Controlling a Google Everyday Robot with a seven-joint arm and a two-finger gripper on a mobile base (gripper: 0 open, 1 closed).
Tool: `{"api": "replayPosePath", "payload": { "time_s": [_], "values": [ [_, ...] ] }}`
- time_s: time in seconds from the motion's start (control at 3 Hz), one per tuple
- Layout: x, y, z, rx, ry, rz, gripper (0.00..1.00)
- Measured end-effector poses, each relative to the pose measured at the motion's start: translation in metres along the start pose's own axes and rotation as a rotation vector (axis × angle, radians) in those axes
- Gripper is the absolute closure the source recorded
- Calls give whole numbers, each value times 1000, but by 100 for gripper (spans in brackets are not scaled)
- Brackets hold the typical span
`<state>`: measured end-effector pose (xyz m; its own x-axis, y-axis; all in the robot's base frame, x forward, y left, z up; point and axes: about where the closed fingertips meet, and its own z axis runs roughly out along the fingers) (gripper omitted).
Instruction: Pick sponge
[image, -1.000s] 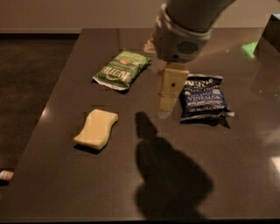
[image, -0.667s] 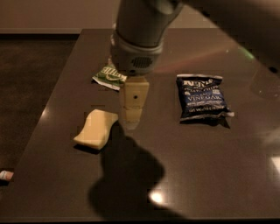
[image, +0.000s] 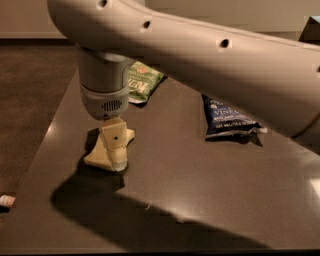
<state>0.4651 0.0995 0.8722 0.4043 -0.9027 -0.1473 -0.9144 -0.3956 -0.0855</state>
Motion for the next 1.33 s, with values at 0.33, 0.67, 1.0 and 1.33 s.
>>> {"api": "replayPosePath", "payload": {
  "time_s": [0.33, 0.67, 1.0, 1.33],
  "values": [
    [-1, -9, 20, -37, 27, -37, 0],
    [1, -11, 32, -65, 40, -62, 18],
    [6, -12, 35, -72, 39, -65, 41],
    [6, -19, 15, -53, 7, -43, 64]
  ]
}}
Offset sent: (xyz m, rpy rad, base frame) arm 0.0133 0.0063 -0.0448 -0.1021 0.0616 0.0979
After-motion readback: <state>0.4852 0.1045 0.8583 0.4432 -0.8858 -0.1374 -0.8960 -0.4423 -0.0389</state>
